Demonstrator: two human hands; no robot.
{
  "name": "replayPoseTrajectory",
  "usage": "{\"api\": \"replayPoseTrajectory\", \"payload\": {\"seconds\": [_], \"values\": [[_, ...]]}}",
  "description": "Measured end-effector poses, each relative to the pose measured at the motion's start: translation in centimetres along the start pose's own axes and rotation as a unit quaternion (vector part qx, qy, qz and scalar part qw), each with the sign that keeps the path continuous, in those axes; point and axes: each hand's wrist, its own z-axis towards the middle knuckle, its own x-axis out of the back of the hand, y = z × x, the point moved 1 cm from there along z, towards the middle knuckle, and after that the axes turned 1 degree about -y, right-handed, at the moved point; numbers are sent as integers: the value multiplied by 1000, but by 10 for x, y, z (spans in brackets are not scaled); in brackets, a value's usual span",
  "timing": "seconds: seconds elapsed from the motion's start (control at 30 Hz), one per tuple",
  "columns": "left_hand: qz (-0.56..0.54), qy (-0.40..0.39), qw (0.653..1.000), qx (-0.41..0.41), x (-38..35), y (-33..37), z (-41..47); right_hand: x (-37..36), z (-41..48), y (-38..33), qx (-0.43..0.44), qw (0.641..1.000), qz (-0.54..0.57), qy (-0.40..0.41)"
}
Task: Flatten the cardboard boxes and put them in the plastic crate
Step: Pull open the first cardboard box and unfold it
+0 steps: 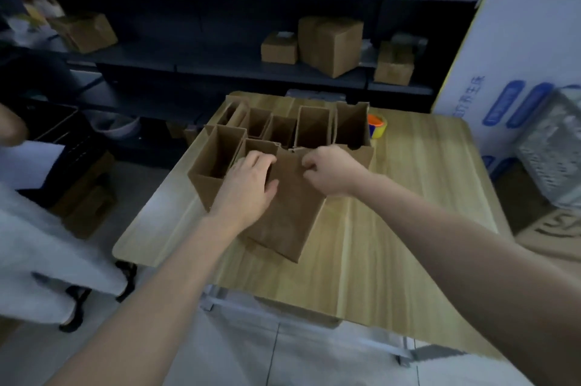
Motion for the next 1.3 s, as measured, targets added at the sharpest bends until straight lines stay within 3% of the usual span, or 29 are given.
{"api": "replayPoseTrajectory", "payload": {"seconds": [0.1,0.2,0.33,0.47,0.6,0.7,0.73,0.83,1.03,1.13,1.3], "values": [[-45,13,998,-34,8,15,13,26,-16,15,-58,992,104,39],[-89,-14,995,-47,14,28,22,43,-34,41,-146,962,215,80],[-110,-117,987,-27,10,38,30,44,-53,82,-248,901,343,97],[-67,-251,962,-80,-17,62,36,29,-89,124,-324,819,453,141],[-35,-305,944,-123,-49,90,47,7,-122,159,-376,755,516,149],[8,-292,941,-170,-71,118,53,-10,-140,181,-426,719,527,155],[23,-285,940,-186,-77,125,55,-13,-145,188,-442,731,496,155],[63,-297,929,-213,-92,145,62,-15,-156,202,-441,818,349,124],[42,-339,919,-195,-116,163,72,-12,-160,221,-315,944,95,17],[16,-344,920,-186,-123,165,75,-14,-154,229,-256,965,23,-50],[-65,-373,915,-135,-134,152,76,-12,-137,232,-216,968,-82,-101]]}}
